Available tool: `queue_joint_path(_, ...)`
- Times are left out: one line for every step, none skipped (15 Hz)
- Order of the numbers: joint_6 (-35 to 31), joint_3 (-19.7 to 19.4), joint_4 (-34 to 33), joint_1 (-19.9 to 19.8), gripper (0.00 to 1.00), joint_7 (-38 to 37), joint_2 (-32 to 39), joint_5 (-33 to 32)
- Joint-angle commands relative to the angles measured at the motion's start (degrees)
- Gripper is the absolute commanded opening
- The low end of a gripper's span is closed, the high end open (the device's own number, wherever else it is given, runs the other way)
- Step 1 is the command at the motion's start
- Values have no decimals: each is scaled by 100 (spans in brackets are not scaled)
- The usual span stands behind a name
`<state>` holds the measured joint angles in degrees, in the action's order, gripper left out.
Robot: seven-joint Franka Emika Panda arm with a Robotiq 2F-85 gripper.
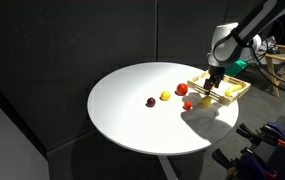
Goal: Put the toy orange and lemon on the tray
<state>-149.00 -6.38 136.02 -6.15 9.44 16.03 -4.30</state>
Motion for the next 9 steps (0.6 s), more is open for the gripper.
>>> queue_joint_path(-188,1,-68,24,100,-288,147,-42)
queue_joint_path(-215,-1,-69,30,100,-319,172,-45)
queue_joint_path(-239,-5,-72,36,100,-349,195,-53)
queue_joint_path(-262,-4,-74,41,100,-357,214,-58)
queue_joint_path(-281,-2,-77,43,100,-367,233,-53)
queue_joint_path(-296,-3,-79,43,100,-379,249,-49)
queue_joint_path(-309,-6,-77,46,100,-407,258,-45)
queue_joint_path(-306,3,-70,41,100,-427,257,-17)
queue_joint_path(-318,-1,-62,46,100,-459,253,-20)
